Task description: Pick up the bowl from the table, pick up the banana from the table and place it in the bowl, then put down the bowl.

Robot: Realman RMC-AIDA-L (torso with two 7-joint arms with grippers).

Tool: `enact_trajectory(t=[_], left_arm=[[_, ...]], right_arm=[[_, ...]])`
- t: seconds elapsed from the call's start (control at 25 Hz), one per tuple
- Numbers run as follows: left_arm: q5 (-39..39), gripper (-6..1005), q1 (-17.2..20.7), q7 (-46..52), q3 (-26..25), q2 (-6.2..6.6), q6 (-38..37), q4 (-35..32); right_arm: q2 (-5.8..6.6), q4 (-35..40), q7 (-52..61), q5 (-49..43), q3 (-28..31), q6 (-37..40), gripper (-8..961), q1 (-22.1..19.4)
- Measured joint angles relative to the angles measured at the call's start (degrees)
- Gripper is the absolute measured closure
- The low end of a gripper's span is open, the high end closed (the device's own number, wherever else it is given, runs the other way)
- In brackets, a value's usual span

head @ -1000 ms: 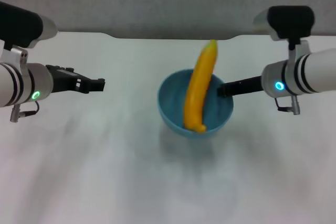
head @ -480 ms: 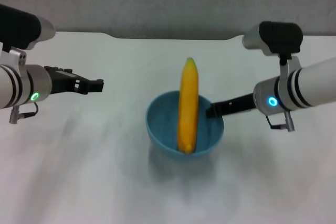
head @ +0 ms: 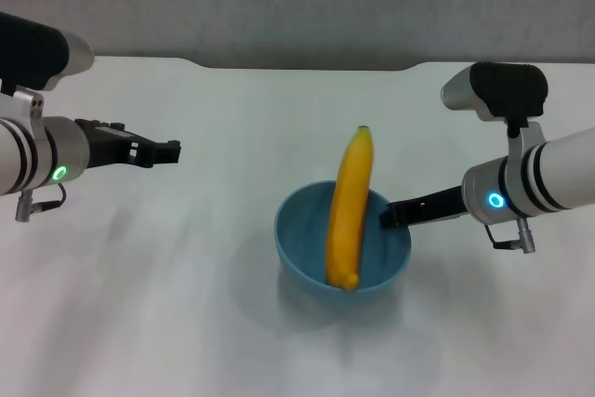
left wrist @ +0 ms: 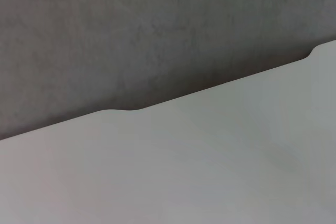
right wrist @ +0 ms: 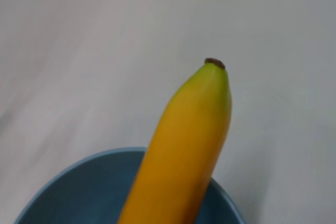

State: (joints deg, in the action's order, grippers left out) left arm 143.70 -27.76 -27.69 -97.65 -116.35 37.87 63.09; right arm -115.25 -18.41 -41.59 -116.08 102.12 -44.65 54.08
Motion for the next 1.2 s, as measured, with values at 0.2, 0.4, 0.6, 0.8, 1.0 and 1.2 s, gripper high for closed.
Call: enact_trajectory(t=[0.2,0.4,0.6,0.8,1.0,1.2], left_arm=[[0.03,93,-0.01,0.01,0.19,-0.06,-0.35,-0.43],[0.06,93,-0.01,0.01,0.06,-0.09,-0.36,-0.81],[0.09,94,0.43,0.01,-0.25,-0.04,-0.48,-1.05],[0.09,94,0.7,0.01,-0.06,-0.02,-1.02,-1.14],[-0.02,94,1.71,-0.22,0.25,-0.04,-3.1,-1.73],[-2.93,94,4.03,-0.34,1.3,-0.13,-6.24,-1.13]], right_arm=[[-0.13,0.04,-0.07,-0.2,0.0,1.32,871,-0.2],[-0.15,-0.08,-0.18,-0.42,-0.09,1.46,843,-0.5],[-0.3,-1.9,-2.35,0.0,-0.09,2.47,816,-2.06],[-0.51,-7.08,-5.22,0.15,-0.51,1.91,648,-4.98],[-0.46,-16.51,-7.35,5.28,-4.77,2.21,419,-11.5],[-0.17,-30.49,-14.29,13.37,-5.44,2.72,258,-23.47]])
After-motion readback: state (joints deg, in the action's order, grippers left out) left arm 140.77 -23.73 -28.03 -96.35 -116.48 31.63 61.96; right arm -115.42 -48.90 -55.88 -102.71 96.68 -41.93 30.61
